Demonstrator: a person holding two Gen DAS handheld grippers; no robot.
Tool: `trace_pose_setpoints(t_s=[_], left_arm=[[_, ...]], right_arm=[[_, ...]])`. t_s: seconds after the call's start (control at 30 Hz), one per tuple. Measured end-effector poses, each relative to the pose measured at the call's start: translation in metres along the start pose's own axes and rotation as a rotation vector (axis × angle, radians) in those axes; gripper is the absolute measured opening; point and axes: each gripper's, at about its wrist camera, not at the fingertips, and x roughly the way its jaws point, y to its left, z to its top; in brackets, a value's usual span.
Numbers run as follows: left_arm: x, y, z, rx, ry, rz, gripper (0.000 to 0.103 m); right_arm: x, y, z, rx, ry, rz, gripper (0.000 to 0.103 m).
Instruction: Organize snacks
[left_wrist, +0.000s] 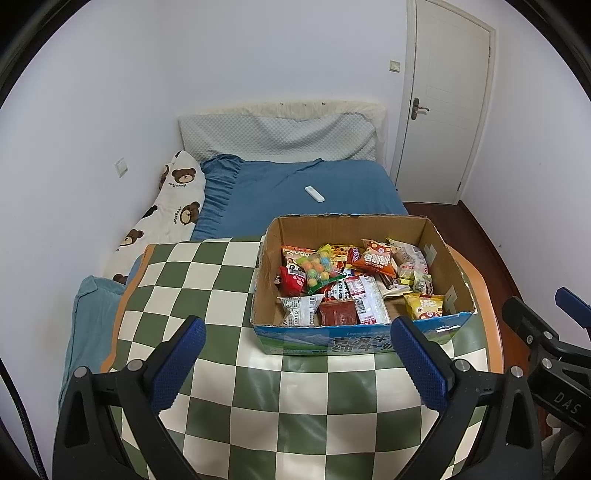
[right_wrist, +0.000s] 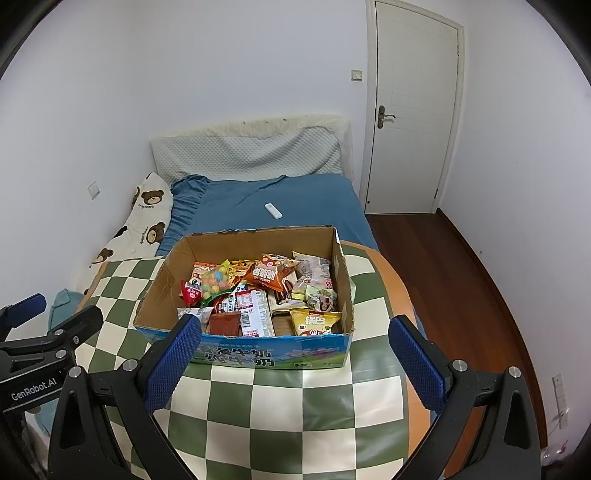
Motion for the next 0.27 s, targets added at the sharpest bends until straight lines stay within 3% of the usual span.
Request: trace_pose_setpoints(t_s=[0.27], left_arm=[[-0.0019, -0.0003, 0.0019, 0.000, -0.004, 0.002, 0.103]], right_arm=[[-0.0004, 0.0001, -0.0001, 0.000, 0.000, 0.000, 0.103]])
